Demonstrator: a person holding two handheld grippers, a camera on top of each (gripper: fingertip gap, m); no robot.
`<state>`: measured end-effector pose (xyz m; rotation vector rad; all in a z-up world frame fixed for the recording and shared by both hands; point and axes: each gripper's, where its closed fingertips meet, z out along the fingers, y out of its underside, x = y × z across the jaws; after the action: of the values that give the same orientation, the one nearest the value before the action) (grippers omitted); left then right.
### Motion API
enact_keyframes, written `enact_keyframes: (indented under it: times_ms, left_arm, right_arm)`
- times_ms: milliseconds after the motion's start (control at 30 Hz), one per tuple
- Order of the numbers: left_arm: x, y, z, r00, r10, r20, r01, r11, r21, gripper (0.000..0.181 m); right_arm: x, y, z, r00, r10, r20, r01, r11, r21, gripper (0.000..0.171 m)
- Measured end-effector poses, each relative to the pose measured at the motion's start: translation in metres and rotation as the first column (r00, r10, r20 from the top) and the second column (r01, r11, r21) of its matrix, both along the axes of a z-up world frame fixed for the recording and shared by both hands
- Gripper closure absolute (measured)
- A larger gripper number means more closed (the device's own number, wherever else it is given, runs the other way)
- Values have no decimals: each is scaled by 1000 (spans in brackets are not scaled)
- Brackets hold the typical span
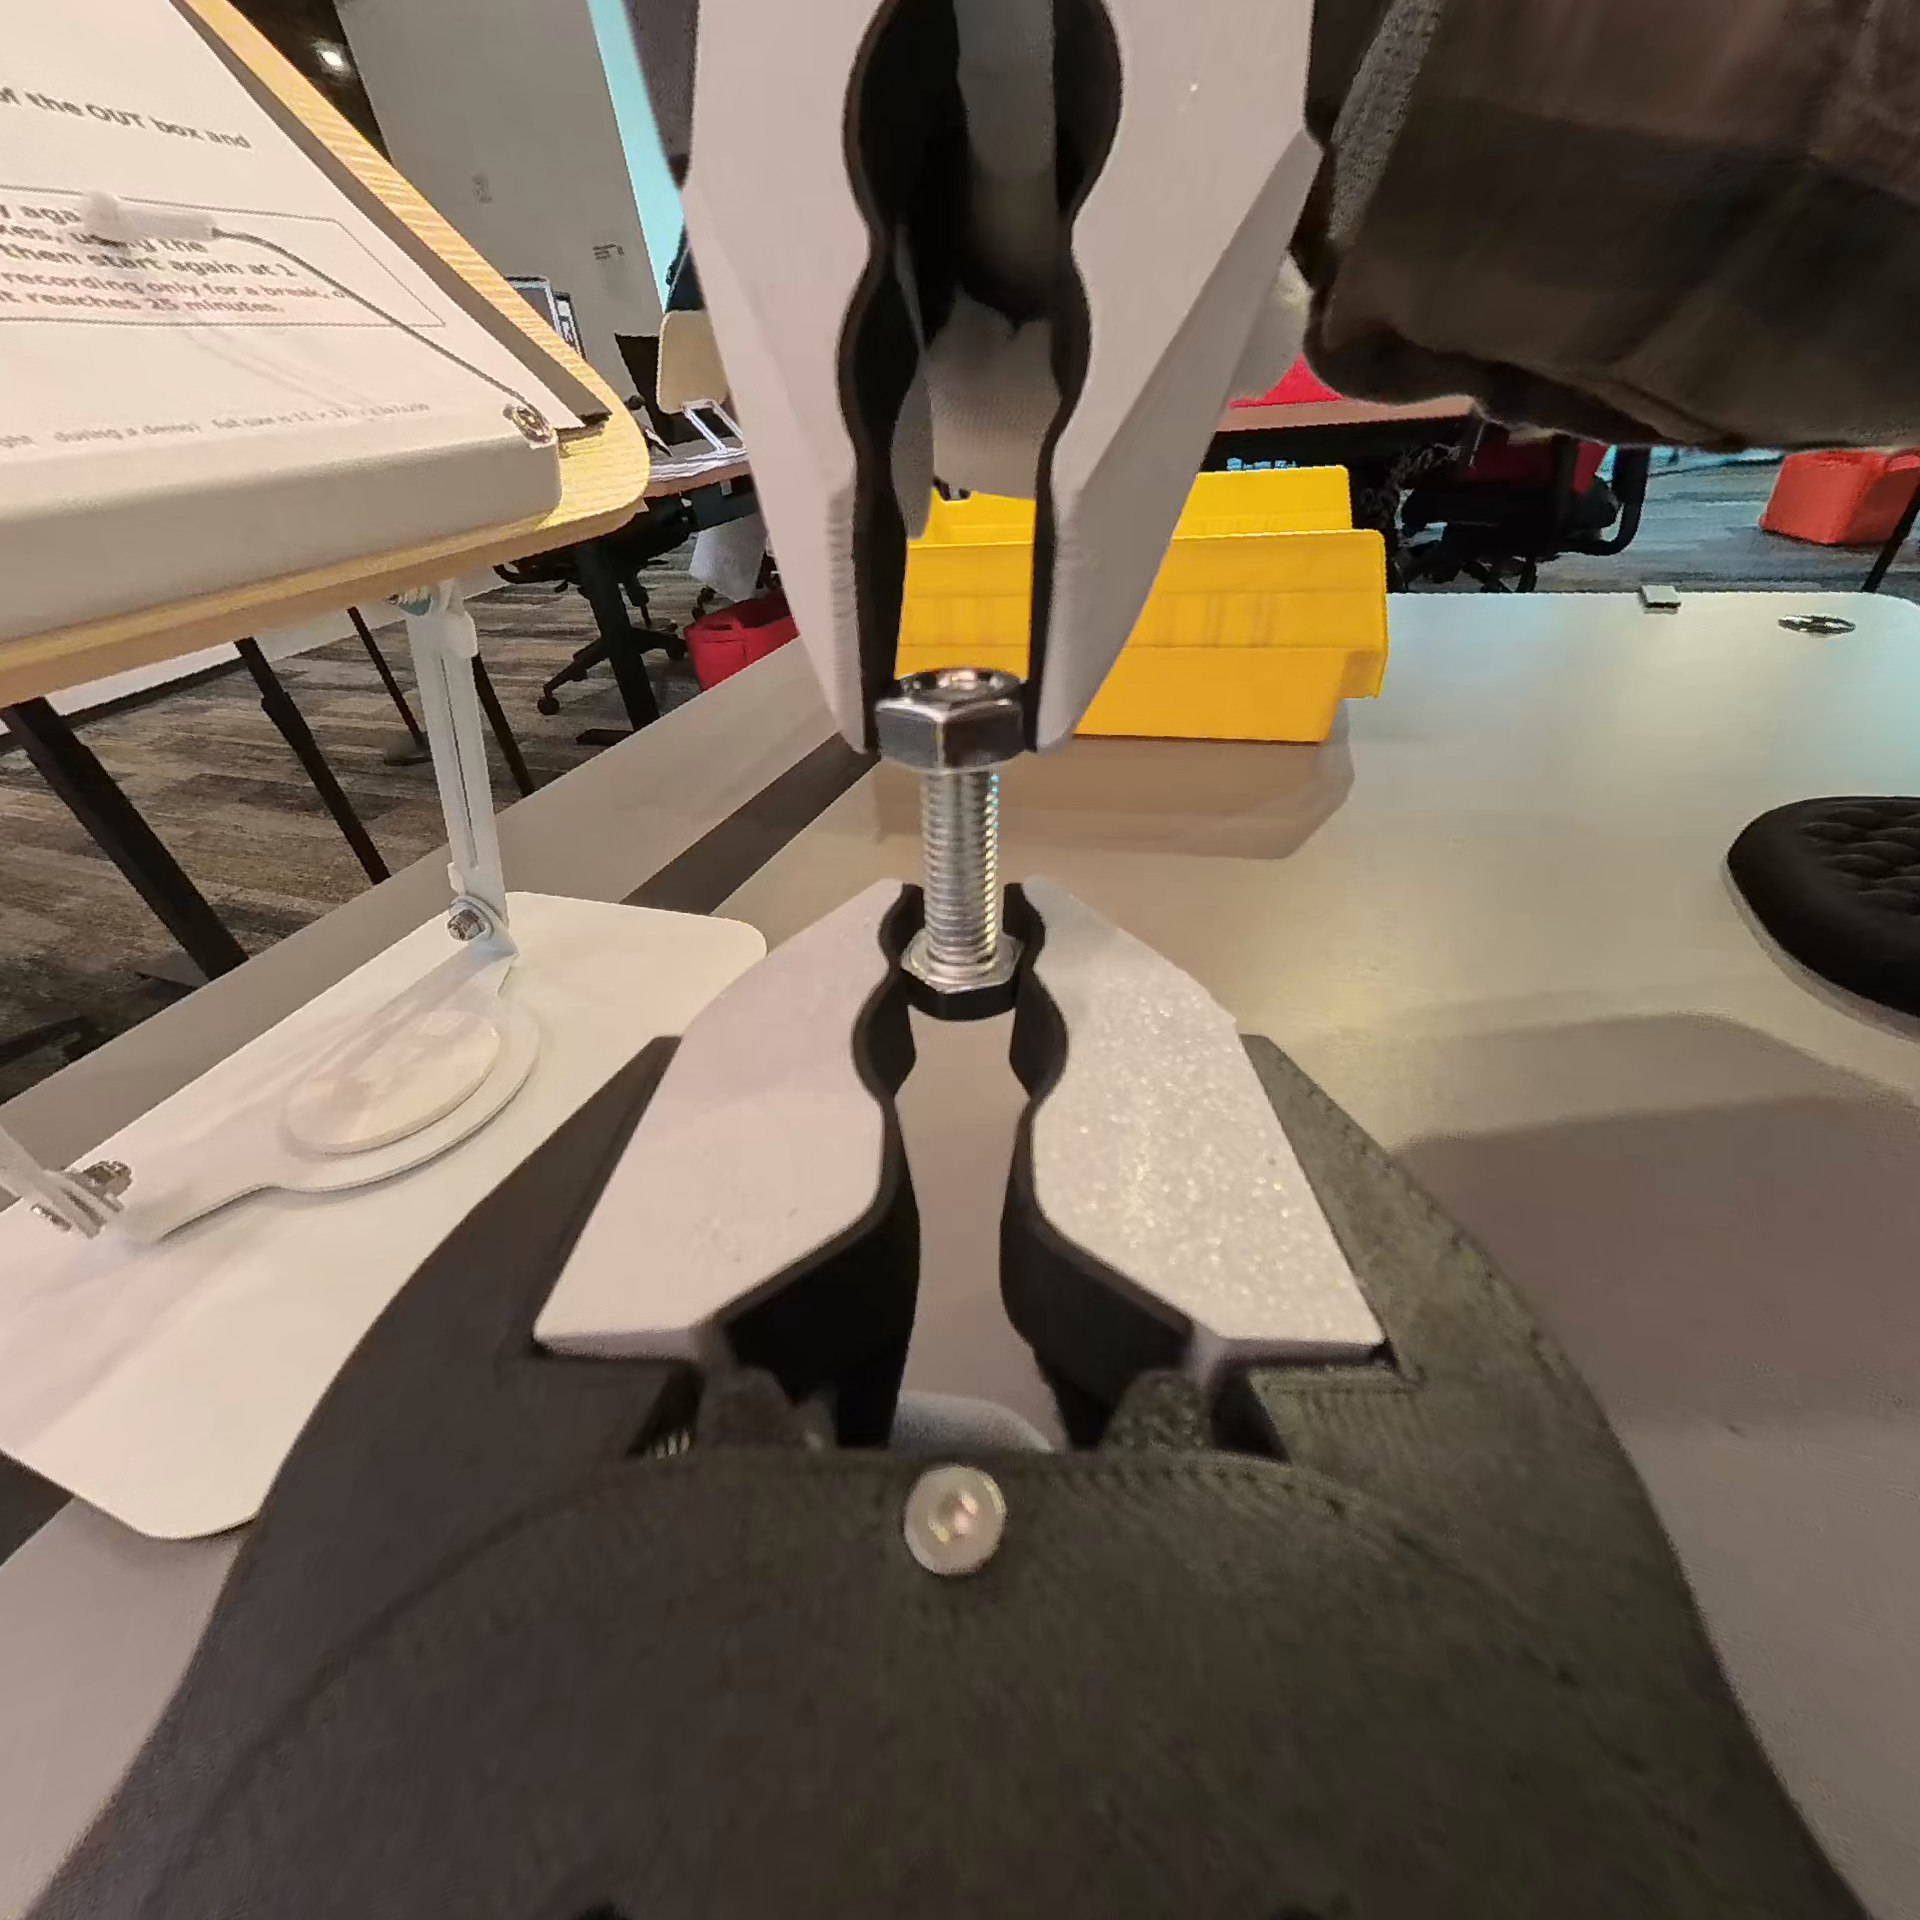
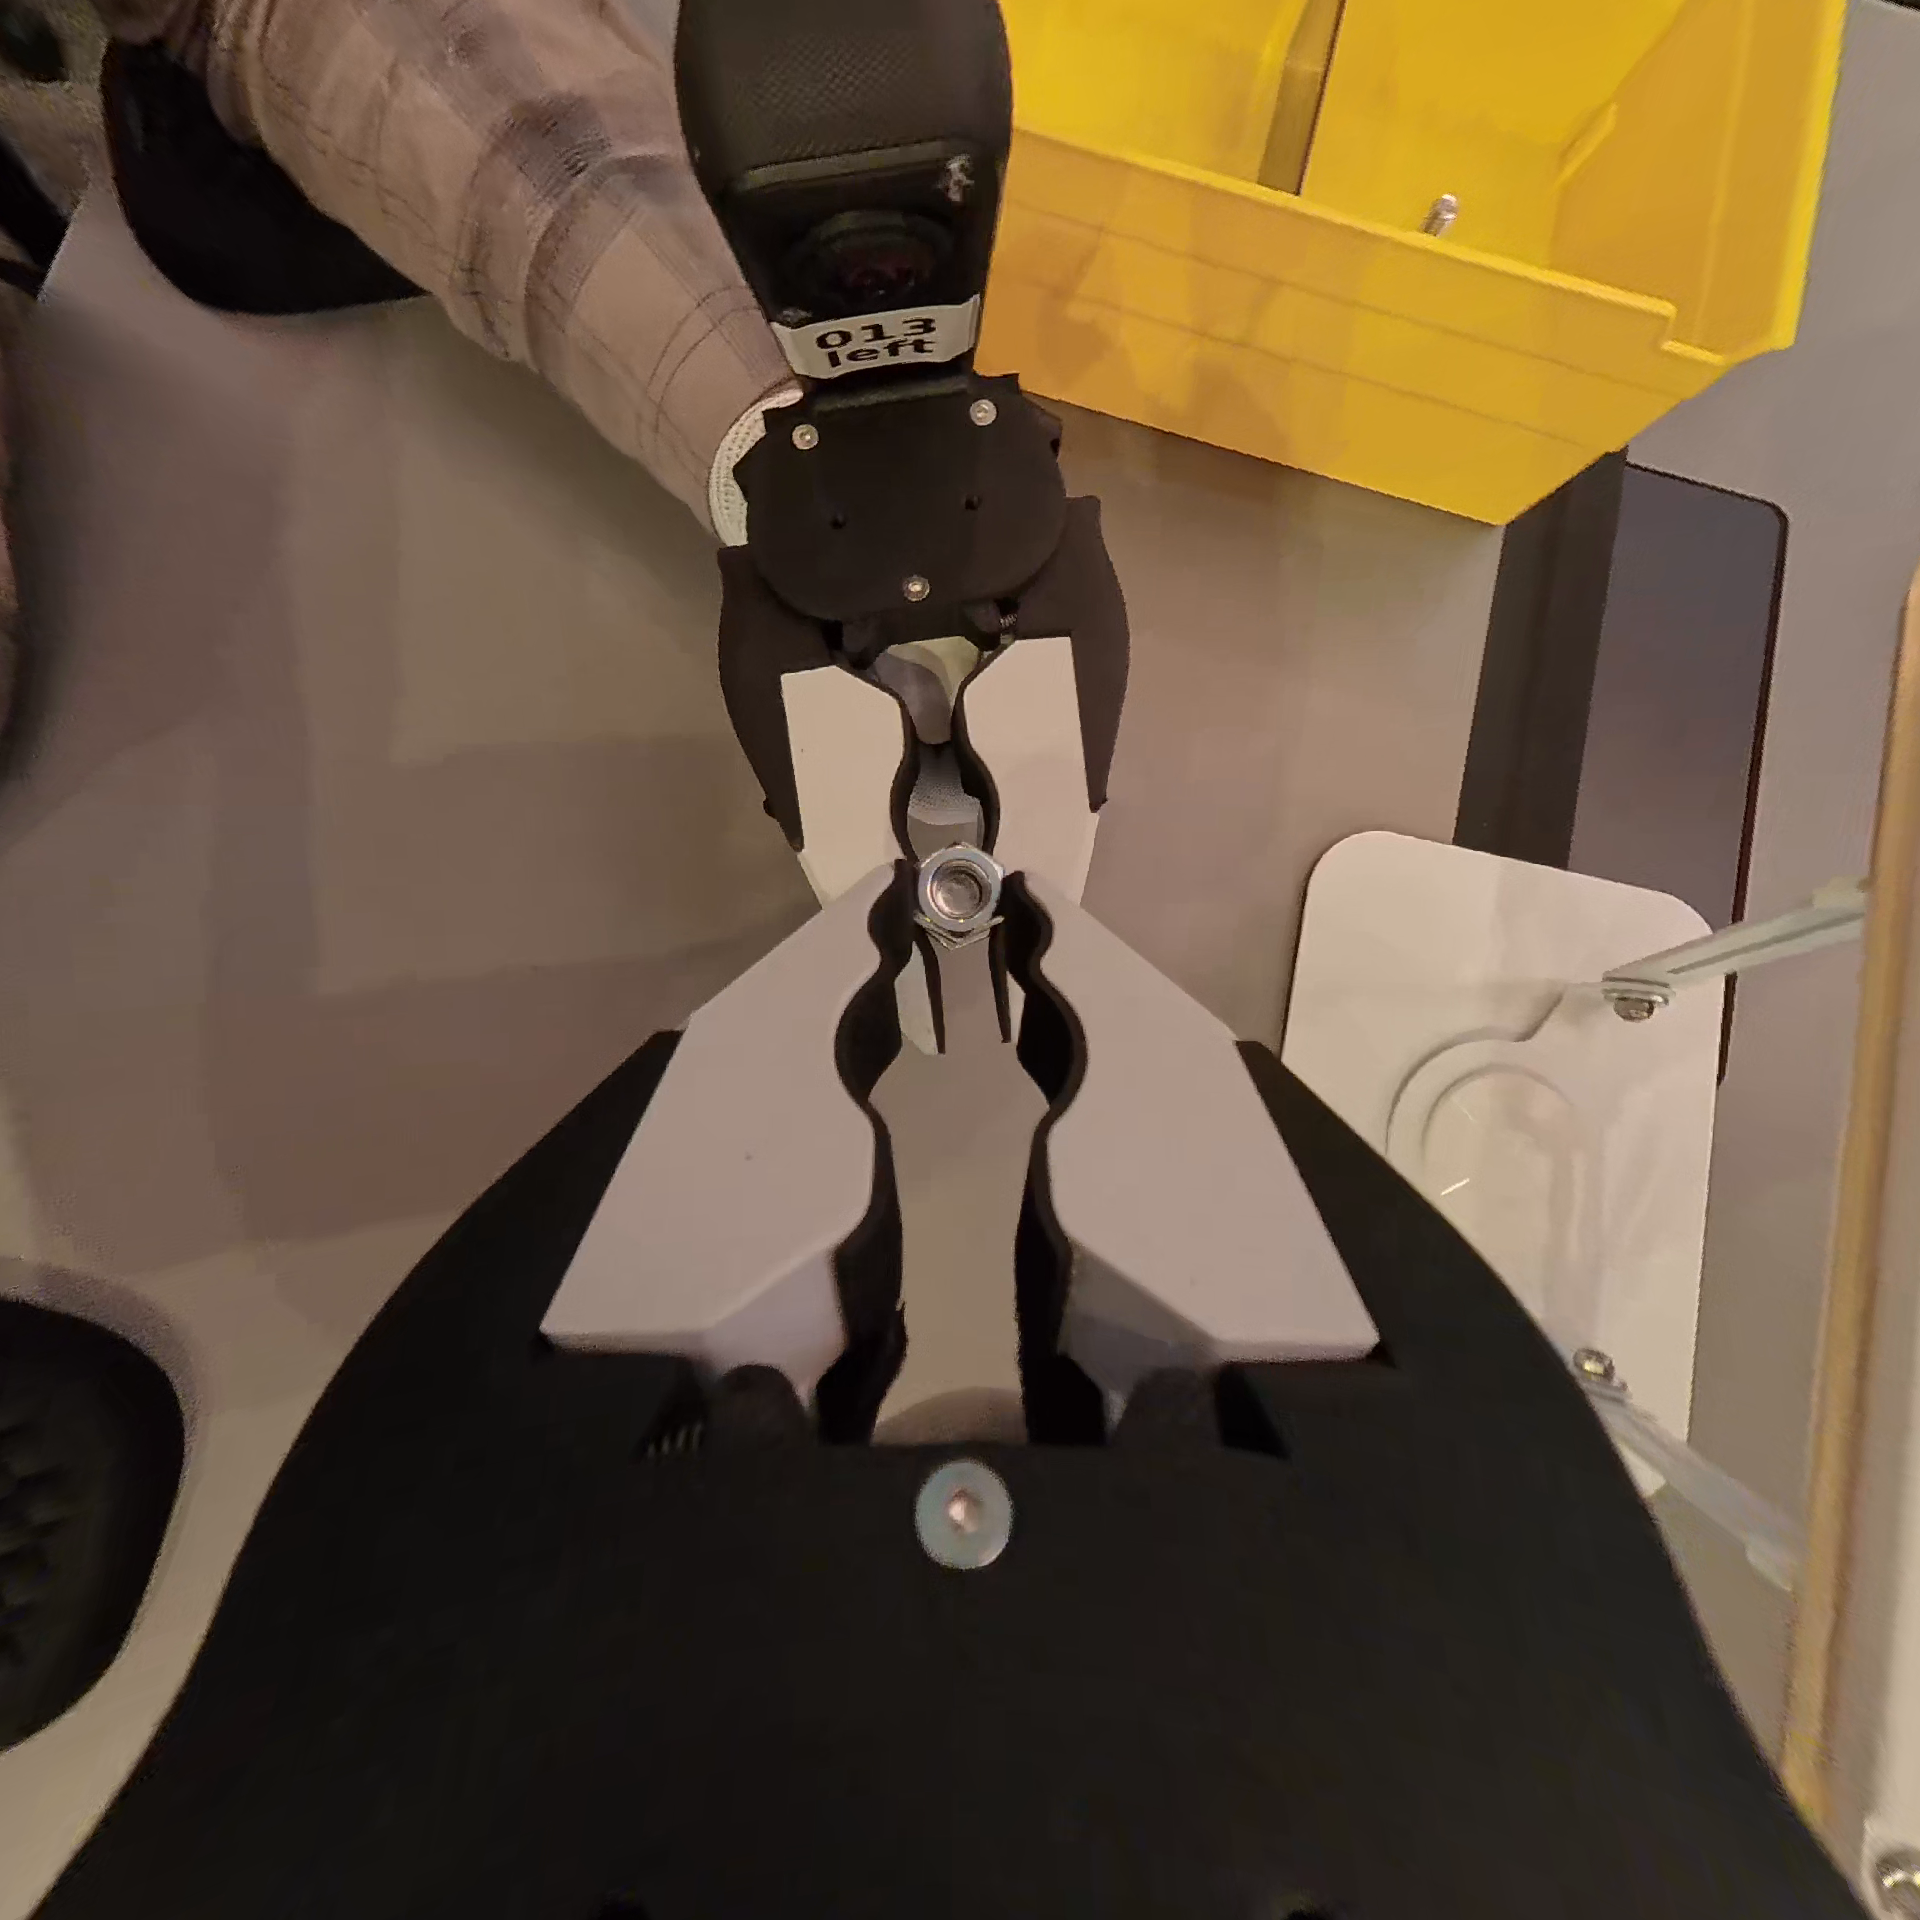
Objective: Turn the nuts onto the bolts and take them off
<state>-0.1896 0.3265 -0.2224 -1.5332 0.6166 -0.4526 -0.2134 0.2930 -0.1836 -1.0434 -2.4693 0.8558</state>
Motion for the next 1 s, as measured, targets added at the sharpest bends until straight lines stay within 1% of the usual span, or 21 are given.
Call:
enact_keyframes:
  times_ms: [233,400,533,633,700,767,833,900,1000]
  left_arm:
    - [-2,2,-1,1000,20,4,-20,1000,-9,167]
    - [-3,3,-1,1000,29,4,-29,999,-13,167]
    - [-1,3,-2,1000,24,-15,-24,1000,-8,167]
    - [1,2,-2,1000,16,-20,-16,1000,-4,167]
    - [2,1,-2,1000,10,-28,-10,1000,-3,167]
    - [3,1,-3,999,7,-36,-7,1000,-1,167]
    - [4,0,-3,999,2,-35,-2,1000,1,167]
    - [3,-1,-1,1000,-5,-14,5,1000,-3,167]
    - [4,-2,3,999,-25,35,25,1000,0,167]
  right_arm:
    - [-3,3,0,984,-178,-18,177,984,-15,156]
    - [-5,5,-1,932,-363,-13,363,932,-17,156]
    - [-2,4,-1,901,-433,-23,433,901,-8,156]
    - [-1,3,-2,901,-432,-41,432,902,-2,154]
    - [-1,2,-2,901,-430,-53,431,902,4,127]
    - [0,4,-1,902,-427,-69,429,903,13,126]
    - [1,2,5,904,-416,-95,416,909,-16,120]
    - [3,-4,14,918,-363,-158,357,932,-68,120]
    - [4,-3,18,911,-353,-213,317,930,-184,118]
